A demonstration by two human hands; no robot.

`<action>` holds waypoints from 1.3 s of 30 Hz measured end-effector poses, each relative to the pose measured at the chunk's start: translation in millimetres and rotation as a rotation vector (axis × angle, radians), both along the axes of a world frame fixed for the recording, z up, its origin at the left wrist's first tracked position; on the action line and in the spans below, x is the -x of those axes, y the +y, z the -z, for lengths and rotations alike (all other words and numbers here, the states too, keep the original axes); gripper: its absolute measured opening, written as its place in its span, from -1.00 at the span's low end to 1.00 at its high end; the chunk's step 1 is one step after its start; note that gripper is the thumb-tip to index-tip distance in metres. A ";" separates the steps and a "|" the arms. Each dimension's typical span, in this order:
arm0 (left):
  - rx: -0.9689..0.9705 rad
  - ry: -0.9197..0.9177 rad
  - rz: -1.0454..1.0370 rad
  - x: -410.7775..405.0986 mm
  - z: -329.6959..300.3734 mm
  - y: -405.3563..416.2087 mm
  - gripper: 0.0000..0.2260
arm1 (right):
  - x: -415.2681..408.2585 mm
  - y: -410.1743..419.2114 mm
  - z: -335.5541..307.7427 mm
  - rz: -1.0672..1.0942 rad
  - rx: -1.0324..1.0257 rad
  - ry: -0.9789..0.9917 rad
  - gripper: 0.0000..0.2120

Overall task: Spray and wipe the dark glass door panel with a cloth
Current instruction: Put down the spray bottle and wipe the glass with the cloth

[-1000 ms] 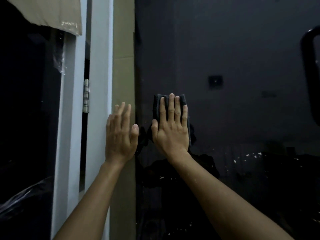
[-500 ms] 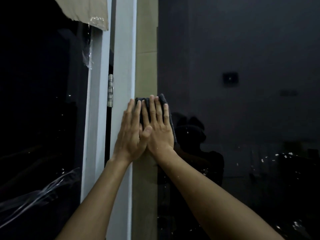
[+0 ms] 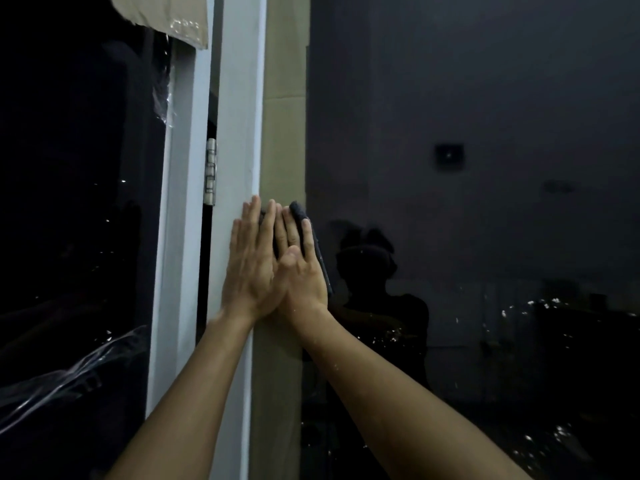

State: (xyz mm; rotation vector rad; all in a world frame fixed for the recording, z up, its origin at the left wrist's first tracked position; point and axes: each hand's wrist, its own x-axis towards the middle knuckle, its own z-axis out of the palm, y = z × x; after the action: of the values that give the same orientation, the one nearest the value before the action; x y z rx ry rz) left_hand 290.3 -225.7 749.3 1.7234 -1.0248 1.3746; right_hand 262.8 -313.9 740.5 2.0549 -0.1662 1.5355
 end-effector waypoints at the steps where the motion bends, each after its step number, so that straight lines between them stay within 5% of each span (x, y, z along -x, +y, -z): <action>1: 0.006 -0.011 -0.025 -0.6 0.8 -1.2 -0.31 | 3.0 -1.9 0.1 -0.016 0.004 0.016 -0.30; 8: -0.035 -0.078 -0.180 -12.9 4.0 3.9 -0.33 | 16.9 -26.8 14.8 -0.183 -0.045 -0.058 -0.39; 20: 0.028 -0.152 -0.377 -26.2 9.1 -4.9 -0.40 | 54.3 -81.1 14.0 -0.121 -0.070 -0.128 -0.37; 39: 0.006 -0.171 -0.041 74.6 43.1 -130.0 -0.41 | 106.9 -147.6 7.5 -0.022 -0.111 -0.109 -0.39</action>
State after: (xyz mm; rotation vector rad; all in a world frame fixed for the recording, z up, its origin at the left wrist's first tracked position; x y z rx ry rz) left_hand 215.8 -355.6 706.2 1.6536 -1.0814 1.5710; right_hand 155.9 -461.6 733.0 2.0646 -0.2771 1.6875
